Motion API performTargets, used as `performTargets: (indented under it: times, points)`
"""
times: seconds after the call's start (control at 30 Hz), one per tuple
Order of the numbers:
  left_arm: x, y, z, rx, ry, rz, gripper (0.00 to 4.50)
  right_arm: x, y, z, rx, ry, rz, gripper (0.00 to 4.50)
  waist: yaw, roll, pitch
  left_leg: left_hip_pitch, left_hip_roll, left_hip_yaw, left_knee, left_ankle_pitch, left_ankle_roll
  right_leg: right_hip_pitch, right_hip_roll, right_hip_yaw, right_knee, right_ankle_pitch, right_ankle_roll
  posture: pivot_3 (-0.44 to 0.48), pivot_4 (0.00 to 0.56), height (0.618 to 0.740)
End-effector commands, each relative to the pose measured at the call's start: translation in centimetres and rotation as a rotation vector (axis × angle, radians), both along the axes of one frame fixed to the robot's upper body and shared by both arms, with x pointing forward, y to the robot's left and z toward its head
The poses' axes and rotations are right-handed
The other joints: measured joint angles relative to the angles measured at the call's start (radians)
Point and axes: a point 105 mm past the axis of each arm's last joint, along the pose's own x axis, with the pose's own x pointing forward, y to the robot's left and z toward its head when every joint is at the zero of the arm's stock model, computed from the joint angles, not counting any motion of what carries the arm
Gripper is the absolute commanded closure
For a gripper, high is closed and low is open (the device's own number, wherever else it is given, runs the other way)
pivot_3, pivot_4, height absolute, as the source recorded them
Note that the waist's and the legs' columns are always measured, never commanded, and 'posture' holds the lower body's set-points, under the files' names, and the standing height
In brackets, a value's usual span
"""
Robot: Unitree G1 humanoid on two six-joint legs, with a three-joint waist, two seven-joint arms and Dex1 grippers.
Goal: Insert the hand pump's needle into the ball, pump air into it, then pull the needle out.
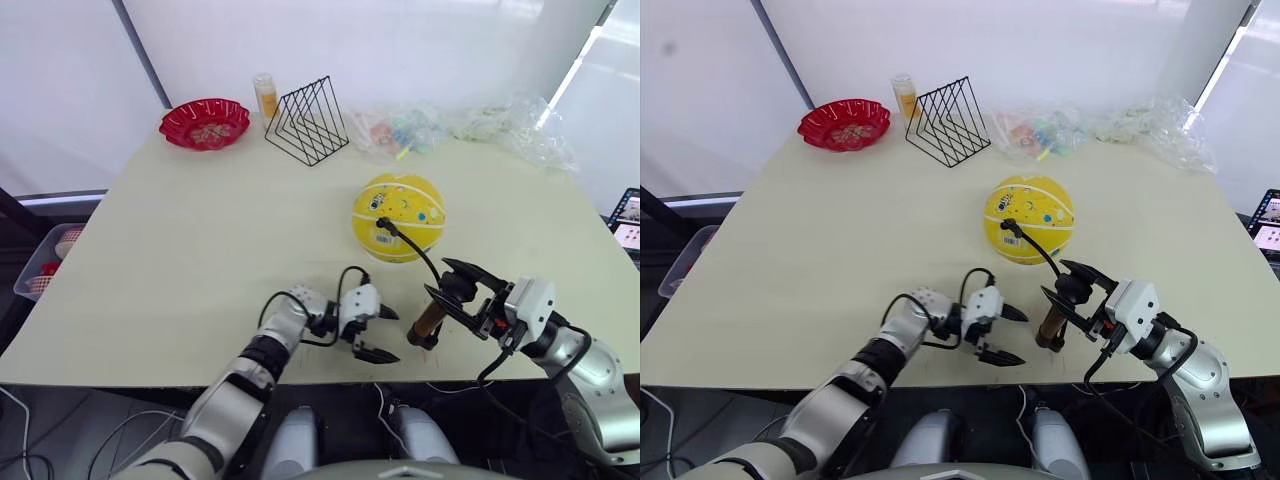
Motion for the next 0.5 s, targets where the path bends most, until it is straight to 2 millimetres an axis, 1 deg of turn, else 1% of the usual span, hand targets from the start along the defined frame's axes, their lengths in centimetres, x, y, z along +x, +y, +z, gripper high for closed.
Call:
performTargets:
  times: [0.03, 0.1, 0.13, 0.17, 0.23, 0.27, 0.33, 0.37, 0.4, 0.5]
  points:
    - [0.1, 0.0, 1.1, -0.043, -0.023, -0.004, 0.0, -0.4, 0.2, -3.2, -0.034, 0.146, 0.012, 2.56, 0.004, 0.001, 0.001, -0.001, 0.0, 0.0, 0.0, 0.0, 0.0, 0.0, 0.0, 0.0, 0.0, 0.001, -0.001, 0.0, 0.15, 0.74]
    - [0.3, 1.9, 3.2, -0.111, -0.068, 0.008, 0.0, -0.4, 0.3, -2.7, -0.025, 0.133, 0.022, 2.56, 0.004, 0.002, 0.002, -0.002, -0.001, 0.001, 0.0, 0.0, 0.0, -0.001, -0.001, 0.0, 0.0, 0.001, -0.001, 0.0, 0.15, 0.74]
    - [0.3, 2.5, 3.9, -0.131, -0.083, 0.008, 0.0, -0.4, 0.4, -2.5, -0.022, 0.129, 0.025, 2.56, 0.003, 0.002, 0.002, -0.004, -0.001, 0.002, 0.0, 0.0, 0.0, -0.004, -0.002, 0.001, 0.0, 0.001, -0.002, 0.0, 0.15, 0.74]
    - [0.2, 2.9, 4.3, -0.141, -0.09, 0.008, 0.0, -0.4, 0.4, -2.4, -0.021, 0.127, 0.026, 2.56, 0.001, 0.002, 0.003, -0.005, -0.001, 0.002, 0.0, 0.0, 0.0, -0.005, -0.002, 0.002, 0.0, 0.002, -0.003, 0.0, 0.15, 0.74]
    - [0.1, 2.9, 4.5, -0.143, -0.088, 0.008, 0.0, -0.4, 0.4, -2.4, -0.021, 0.128, 0.027, 2.56, 0.004, 0.004, 0.004, -0.009, -0.001, 0.001, 0.001, 0.0, 0.0, -0.009, -0.001, 0.001, 0.002, 0.002, -0.004, 0.0, 0.15, 0.74]
    - [0.0, 3.8, 5.1, -0.158, -0.101, 0.016, 0.0, -0.4, 0.4, -1.9, -0.02, 0.117, 0.031, 2.56, 0.005, 0.006, 0.005, -0.009, -0.001, 0.001, 0.001, 0.0, 0.0, -0.009, -0.001, 0.001, 0.002, 0.002, -0.004, 0.0, 0.15, 0.74]
    - [-0.1, 4.9, 6.1, -0.175, -0.118, 0.026, 0.0, -0.4, 0.4, -1.4, -0.018, 0.104, 0.037, 2.56, 0.004, 0.008, 0.006, -0.009, -0.001, 0.001, 0.001, 0.0, 0.0, -0.008, -0.001, 0.0, 0.002, 0.002, -0.004, 0.0, 0.15, 0.74]
    - [-0.2, 6.1, 7.0, -0.19, -0.139, 0.037, 0.0, -0.3, 0.3, -0.7, -0.018, 0.087, 0.04, 2.56, 0.003, 0.008, 0.006, -0.009, -0.001, 0.001, 0.001, 0.0, 0.0, -0.009, -0.001, 0.001, 0.002, 0.002, -0.004, 0.0, 0.15, 0.74]
    - [-0.4, 6.8, 7.6, -0.198, -0.151, 0.043, 0.0, -0.3, 0.3, -0.3, -0.018, 0.077, 0.041, 2.56, 0.0, 0.008, 0.008, -0.009, -0.002, 0.001, 0.001, 0.0, 0.0, -0.009, 0.0, 0.001, 0.002, 0.002, -0.004, 0.0, 0.15, 0.74]
    - [-1.2, 8.1, 8.9, -0.211, -0.166, 0.05, 0.0, -0.3, 0.0, 0.8, -0.024, 0.056, 0.043, 2.56, 0.004, 0.012, 0.01, -0.01, -0.001, 0.001, 0.001, 0.0, 0.0, -0.01, 0.0, 0.0, 0.002, 0.002, -0.004, 0.0, 0.15, 0.74]
